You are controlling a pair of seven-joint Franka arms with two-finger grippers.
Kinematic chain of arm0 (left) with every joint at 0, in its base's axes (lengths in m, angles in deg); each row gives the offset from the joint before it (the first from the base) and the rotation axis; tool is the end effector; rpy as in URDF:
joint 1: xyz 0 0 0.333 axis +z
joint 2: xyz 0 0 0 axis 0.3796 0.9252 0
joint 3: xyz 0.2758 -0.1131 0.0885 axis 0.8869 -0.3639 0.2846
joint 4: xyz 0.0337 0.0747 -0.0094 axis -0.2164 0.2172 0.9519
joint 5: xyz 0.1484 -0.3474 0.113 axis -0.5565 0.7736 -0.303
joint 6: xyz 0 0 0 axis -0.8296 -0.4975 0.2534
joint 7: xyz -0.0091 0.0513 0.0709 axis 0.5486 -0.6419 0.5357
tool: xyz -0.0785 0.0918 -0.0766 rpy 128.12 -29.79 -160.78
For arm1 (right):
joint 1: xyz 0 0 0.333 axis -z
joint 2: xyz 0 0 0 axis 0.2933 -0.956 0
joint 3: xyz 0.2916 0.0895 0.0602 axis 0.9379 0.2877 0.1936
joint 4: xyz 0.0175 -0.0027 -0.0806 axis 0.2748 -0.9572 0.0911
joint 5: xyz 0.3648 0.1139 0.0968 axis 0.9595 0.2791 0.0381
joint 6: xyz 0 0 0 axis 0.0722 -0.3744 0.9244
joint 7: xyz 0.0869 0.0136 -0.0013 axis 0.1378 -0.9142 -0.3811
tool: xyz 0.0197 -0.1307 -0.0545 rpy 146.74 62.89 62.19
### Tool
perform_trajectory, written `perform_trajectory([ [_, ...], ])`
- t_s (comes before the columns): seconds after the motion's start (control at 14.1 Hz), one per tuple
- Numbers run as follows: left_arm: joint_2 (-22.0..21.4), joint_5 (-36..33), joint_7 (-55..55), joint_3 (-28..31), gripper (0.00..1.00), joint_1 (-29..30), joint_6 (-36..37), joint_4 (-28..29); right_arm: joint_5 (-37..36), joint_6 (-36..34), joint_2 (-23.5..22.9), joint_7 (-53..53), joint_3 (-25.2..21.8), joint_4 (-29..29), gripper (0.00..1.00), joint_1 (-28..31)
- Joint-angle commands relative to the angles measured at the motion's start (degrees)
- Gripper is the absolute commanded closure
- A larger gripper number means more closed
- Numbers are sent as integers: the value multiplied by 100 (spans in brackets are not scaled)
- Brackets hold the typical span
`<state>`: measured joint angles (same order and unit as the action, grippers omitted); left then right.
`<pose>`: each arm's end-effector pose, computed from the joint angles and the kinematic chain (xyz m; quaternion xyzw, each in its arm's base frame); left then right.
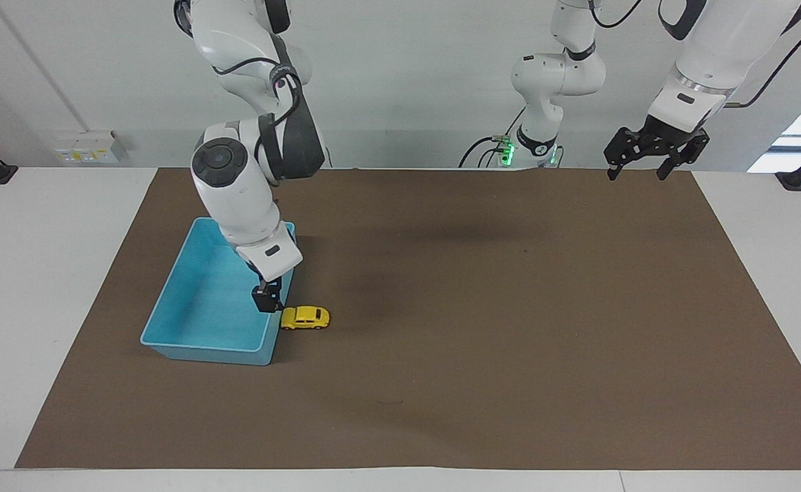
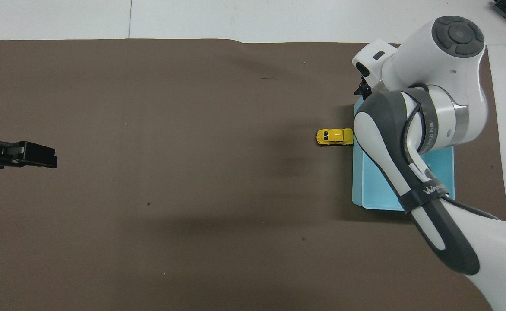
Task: Wind up and store yellow beetle car
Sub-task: 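Lower the right gripper toward the car beside the blue box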
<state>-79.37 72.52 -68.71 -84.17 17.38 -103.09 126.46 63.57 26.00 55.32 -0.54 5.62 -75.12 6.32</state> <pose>0.5149 -0.0557 0.5868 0.9994 -0.0281 -0.0205 0.0040 0.6683 0.1319 0.4046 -0.7394 -0.6731 -0.0087 0.0068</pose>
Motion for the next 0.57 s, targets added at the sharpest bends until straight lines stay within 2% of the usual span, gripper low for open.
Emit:
perform_trajectory([
  [0.0,-156,-39,-103,-15,0,27,273,49,38,192,-187,-145,85,64,0,72],
  [0.35,-113,-39,-103,-15,0,9,212,-21,-23,921,-294,-136,85,-479,0,-51],
  [0.5,-121,-39,-94,-7,0,53,255,-12,-23,994,-293,-145,85,-656,0,-78],
])
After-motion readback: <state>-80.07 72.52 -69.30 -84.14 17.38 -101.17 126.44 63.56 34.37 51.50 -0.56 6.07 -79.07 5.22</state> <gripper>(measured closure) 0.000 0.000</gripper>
